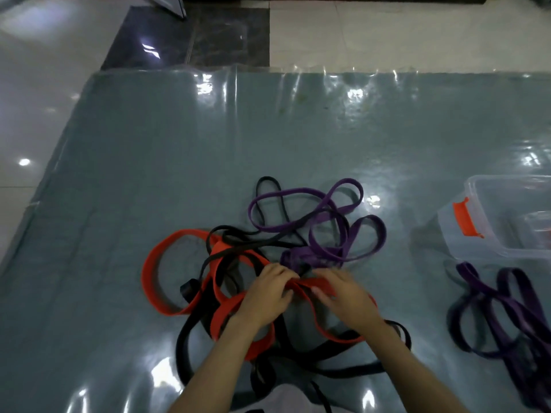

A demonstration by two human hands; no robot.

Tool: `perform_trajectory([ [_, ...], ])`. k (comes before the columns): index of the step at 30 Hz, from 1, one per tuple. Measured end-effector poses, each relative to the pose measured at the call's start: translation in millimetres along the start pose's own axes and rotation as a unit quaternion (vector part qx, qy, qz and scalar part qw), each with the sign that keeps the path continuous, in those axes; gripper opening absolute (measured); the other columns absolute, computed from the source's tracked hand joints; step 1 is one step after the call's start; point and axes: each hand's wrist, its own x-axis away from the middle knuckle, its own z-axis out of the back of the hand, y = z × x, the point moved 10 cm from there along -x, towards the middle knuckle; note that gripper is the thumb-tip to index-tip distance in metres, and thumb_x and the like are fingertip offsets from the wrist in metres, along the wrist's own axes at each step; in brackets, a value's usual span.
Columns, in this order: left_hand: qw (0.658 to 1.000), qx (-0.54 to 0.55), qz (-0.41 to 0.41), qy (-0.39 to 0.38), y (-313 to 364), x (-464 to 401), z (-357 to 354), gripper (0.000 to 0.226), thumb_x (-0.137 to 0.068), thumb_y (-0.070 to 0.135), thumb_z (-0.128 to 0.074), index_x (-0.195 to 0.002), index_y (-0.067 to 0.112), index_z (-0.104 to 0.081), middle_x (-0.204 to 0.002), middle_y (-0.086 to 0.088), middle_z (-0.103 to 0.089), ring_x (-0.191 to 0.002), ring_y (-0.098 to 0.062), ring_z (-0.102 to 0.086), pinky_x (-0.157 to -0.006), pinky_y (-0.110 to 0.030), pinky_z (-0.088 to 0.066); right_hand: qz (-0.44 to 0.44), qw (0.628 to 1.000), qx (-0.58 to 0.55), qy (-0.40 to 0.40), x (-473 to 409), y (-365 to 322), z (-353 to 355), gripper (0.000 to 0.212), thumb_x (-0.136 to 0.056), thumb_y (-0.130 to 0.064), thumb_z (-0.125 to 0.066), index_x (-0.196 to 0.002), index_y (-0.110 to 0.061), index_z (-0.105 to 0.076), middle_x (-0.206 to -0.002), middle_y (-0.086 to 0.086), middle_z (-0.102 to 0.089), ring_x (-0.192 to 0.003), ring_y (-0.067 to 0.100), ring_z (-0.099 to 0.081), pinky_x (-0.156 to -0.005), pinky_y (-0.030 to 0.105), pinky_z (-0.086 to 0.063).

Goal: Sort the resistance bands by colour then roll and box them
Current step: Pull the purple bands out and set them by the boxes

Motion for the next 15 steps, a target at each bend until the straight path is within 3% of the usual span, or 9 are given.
perform_trajectory([
  [2,0.996,0.09,-0.004,0.019,0,4,17,0.024,-0.102,0.028,-0.067,-0.125,0.027,-0.071,-0.126,0.014,-0.065,-0.126,-0.005,-0.055,-0.109,-0.026,-0.045,-0.016,0.998,0.004,-0.067,12,-4,-33,0.065,-0.095,-0.047,-0.073,-0.151,-0.021,-0.053,-0.141,-0.006,-0.059,-0.128,0.012,-0.057,-0.111,0.029,-0.046],
  [4,0.983,0.137,0.026,0.119,-17,17,56,0.014,-0.103,0.028,-0.067,-0.114,0.028,-0.075,-0.114,0.018,-0.069,-0.114,-0.001,-0.061,-0.101,-0.023,-0.049,-0.045,0.996,0.05,-0.066,15,-2,-48,0.069,-0.095,-0.046,-0.072,-0.154,-0.02,-0.049,-0.145,0.0,-0.059,-0.132,0.02,-0.056,-0.112,0.035,-0.045],
  [6,0.963,0.103,0.062,0.242,-44,41,98,0.009,-0.102,0.024,-0.068,-0.108,0.026,-0.075,-0.111,0.015,-0.069,-0.111,-0.003,-0.061,-0.099,-0.029,-0.05,-0.086,0.987,0.129,-0.049,13,0,-48,0.065,-0.096,-0.041,-0.067,-0.155,-0.022,-0.046,-0.145,0.002,-0.058,-0.134,0.025,-0.055,-0.111,0.041,-0.044],
  [8,0.948,0.053,0.1,0.296,-72,62,123,0.01,-0.099,0.014,-0.071,-0.105,0.019,-0.077,-0.126,0.004,-0.07,-0.124,-0.014,-0.06,-0.11,-0.038,-0.047,-0.114,0.981,0.152,-0.049,12,3,-49,0.065,-0.096,-0.035,-0.066,-0.156,-0.023,-0.044,-0.146,0.003,-0.055,-0.136,0.026,-0.052,-0.109,0.041,-0.044],
  [11,0.959,0.05,0.148,0.236,-108,77,124,0.02,-0.095,0.003,-0.074,-0.108,0.016,-0.082,-0.151,-0.013,-0.056,-0.144,-0.026,-0.048,-0.118,-0.028,-0.033,-0.137,0.979,0.131,-0.074,7,6,-50,0.057,-0.097,-0.031,-0.062,-0.152,-0.024,-0.048,-0.137,0.003,-0.064,-0.125,0.025,-0.061,-0.103,0.04,-0.047],
  [12,0.964,0.06,0.156,0.206,-114,80,120,0.024,-0.095,0.004,-0.074,-0.112,0.019,-0.081,-0.151,-0.014,-0.056,-0.144,-0.027,-0.049,-0.117,-0.025,-0.033,-0.134,0.977,0.141,-0.085,5,3,-49,0.049,-0.098,-0.033,-0.06,-0.147,-0.026,-0.054,-0.132,0.0,-0.068,-0.12,0.024,-0.065,-0.101,0.039,-0.048],
  [15,0.972,0.089,0.146,0.164,-119,89,111,0.041,-0.097,0.002,-0.07,-0.129,0.028,-0.071,-0.129,-0.001,-0.071,-0.121,-0.021,-0.066,-0.109,-0.041,-0.051,-0.126,0.986,0.08,-0.077,4,-3,-46,0.026,-0.098,-0.031,-0.062,-0.121,-0.019,-0.066,-0.111,0.005,-0.075,-0.104,0.029,-0.071,-0.088,0.038,-0.051],
])
